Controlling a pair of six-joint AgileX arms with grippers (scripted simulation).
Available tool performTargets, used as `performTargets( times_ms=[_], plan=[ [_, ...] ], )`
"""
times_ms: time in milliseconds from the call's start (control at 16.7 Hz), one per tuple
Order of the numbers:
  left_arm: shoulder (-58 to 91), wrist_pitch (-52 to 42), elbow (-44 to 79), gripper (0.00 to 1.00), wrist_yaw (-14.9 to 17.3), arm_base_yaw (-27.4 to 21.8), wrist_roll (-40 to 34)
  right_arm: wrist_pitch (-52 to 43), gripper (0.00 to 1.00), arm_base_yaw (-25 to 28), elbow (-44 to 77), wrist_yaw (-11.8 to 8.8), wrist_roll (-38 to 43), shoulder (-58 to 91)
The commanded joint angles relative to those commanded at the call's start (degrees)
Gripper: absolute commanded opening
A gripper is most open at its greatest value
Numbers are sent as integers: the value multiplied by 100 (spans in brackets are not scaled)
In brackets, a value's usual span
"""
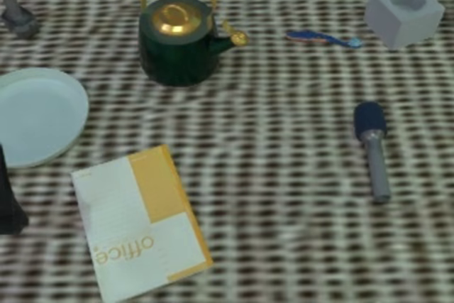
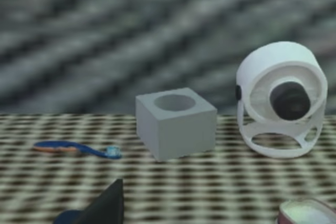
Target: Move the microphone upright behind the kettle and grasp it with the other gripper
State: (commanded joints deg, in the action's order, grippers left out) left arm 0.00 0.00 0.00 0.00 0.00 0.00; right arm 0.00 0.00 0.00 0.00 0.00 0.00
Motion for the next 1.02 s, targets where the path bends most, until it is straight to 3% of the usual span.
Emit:
performTargets(
  times_ms=[240, 480, 1020],
  plan=[
    [0, 0, 0, 100, 0, 0, 0, -141, 100, 65, 150, 4, 49, 177],
    [0, 0, 0, 100, 0, 0, 0, -894, 100, 375, 986, 73, 335, 1265],
    [0, 0, 0, 100, 0, 0, 0, -3285, 100, 1442, 4463, 359, 1525, 6200]
  ],
)
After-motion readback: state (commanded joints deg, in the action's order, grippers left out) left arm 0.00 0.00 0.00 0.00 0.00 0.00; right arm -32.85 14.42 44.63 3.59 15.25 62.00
